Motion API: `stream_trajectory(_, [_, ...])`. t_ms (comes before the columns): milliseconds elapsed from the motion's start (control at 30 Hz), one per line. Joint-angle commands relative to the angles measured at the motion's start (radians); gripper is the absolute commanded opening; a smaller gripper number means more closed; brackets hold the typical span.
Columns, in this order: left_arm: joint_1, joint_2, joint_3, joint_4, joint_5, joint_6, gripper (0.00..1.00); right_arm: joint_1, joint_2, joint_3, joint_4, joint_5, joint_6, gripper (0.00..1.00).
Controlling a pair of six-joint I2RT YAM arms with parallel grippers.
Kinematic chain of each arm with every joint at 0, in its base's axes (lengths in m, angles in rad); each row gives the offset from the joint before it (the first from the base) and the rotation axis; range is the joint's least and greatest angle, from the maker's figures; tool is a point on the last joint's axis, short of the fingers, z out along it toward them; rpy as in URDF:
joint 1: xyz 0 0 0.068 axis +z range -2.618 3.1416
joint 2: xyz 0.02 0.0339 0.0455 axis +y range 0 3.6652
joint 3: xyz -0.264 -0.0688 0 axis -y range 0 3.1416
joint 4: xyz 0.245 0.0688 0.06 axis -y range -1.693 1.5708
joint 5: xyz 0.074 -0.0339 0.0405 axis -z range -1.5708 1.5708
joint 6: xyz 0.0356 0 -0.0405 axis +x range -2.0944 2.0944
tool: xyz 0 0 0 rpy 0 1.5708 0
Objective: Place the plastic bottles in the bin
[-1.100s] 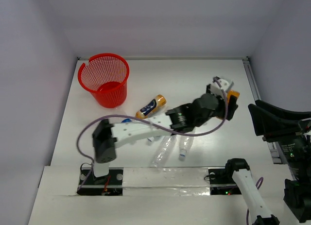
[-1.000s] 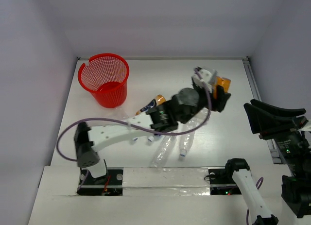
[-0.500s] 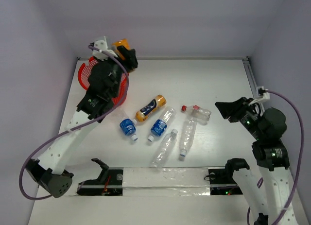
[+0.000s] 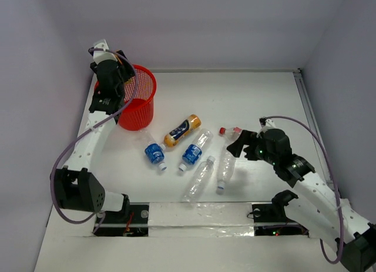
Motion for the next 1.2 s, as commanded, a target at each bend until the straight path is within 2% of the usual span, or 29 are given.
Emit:
stream_trajectory(0, [0.019, -0.002, -0.017, 0.086, 0.03, 0.037, 0.52, 0.048, 0.032, -0.02, 0.117, 0.095, 0.043, 1.0])
stream_trajectory(100, [0.03, 0.026, -0.038, 0.111, 0.03, 0.041, 0.53, 0.048, 0.055, -0.043, 0.151, 0.127, 0.056, 1.0])
stream_trajectory(300, [0.041, 0.061, -0.116, 0.195, 0.036, 0.038, 0.64, 0.057, 0.158, -0.065, 0.22, 0.13, 0.069, 1.0])
stream_trajectory(433, [0.041, 0.064, -0.135, 0.207, 0.042, 0.041, 0.79, 0.057, 0.224, -0.078, 0.273, 0.126, 0.076, 1.0])
stream_trajectory(533, [0.041, 0.038, -0.143, 0.212, 0.06, 0.029, 0.86, 0.057, 0.287, -0.075, 0.303, 0.121, 0.076, 1.0])
stream_trajectory(700, [0.041, -0.043, -0.15, 0.195, 0.137, -0.031, 0.87, 0.057, 0.367, -0.074, 0.335, 0.152, 0.072, 1.0])
stream_trajectory(800, [0.041, -0.118, -0.169, 0.157, 0.21, -0.093, 0.82, 0.057, 0.397, -0.078, 0.352, 0.156, 0.08, 0.99])
stream_trajectory(933, [-0.086, -0.228, -0.176, 0.006, 0.252, -0.085, 0.69, 0.057, 0.439, -0.065, 0.356, 0.165, 0.086, 0.97])
stream_trajectory(1033, [-0.259, -0.299, -0.192, -0.117, 0.289, -0.066, 0.64, 0.057, 0.451, -0.054, 0.352, 0.179, 0.092, 0.95])
stream_trajectory(1067, [-0.36, -0.313, -0.207, -0.16, 0.293, -0.069, 0.63, 0.057, 0.471, -0.049, 0.349, 0.175, 0.091, 0.95])
stream_trajectory(1133, [-0.46, -0.338, -0.225, -0.264, 0.289, -0.083, 0.63, 0.057, 0.485, -0.042, 0.343, 0.17, 0.091, 0.95])
stream_trajectory(1167, [-0.546, -0.342, -0.256, -0.291, 0.286, -0.095, 0.64, 0.057, 0.496, -0.04, 0.343, 0.167, 0.091, 0.94])
